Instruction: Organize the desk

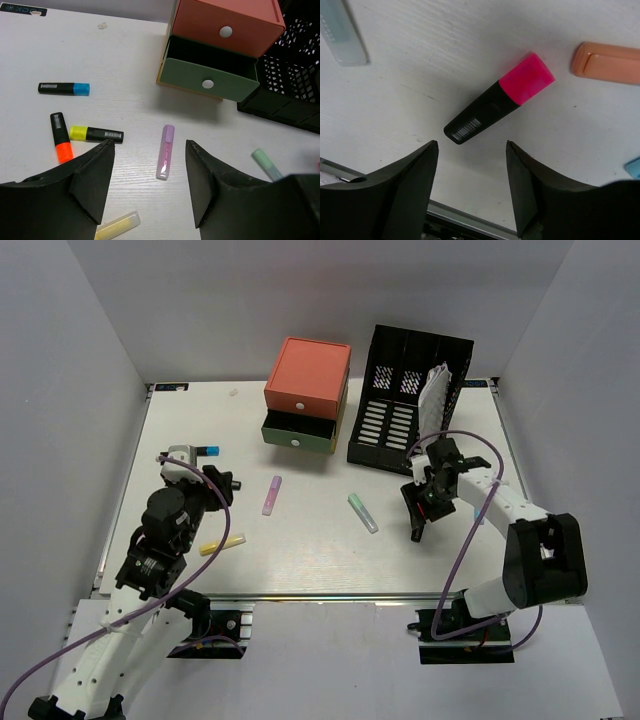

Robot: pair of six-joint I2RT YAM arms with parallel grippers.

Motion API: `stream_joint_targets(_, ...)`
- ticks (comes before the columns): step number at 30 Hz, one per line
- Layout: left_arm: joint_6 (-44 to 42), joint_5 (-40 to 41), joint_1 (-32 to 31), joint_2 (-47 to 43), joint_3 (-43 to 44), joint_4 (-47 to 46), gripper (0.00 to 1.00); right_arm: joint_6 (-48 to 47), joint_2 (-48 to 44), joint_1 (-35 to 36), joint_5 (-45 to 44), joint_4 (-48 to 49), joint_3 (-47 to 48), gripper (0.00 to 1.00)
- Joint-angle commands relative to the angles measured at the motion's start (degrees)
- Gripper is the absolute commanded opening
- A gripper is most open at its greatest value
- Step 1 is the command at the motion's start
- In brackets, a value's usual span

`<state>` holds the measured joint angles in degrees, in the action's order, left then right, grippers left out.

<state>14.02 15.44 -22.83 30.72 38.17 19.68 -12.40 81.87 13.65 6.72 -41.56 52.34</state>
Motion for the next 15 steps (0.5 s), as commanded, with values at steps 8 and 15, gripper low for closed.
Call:
stream_joint_targets(8, -0.31, -0.77, 0.24, -0.75, -0.2, -0.61, 0.68, 1.68, 6.55, -0.73, -1.1, 4.02, -1.53, 0.58)
stream_joint_targets(15, -0.4, -0.77, 0.24, -0.93, -0.2, -0.7, 0.68, 2.47, 9.62, -0.55, -1.44, 5.17, 0.04, 0.58)
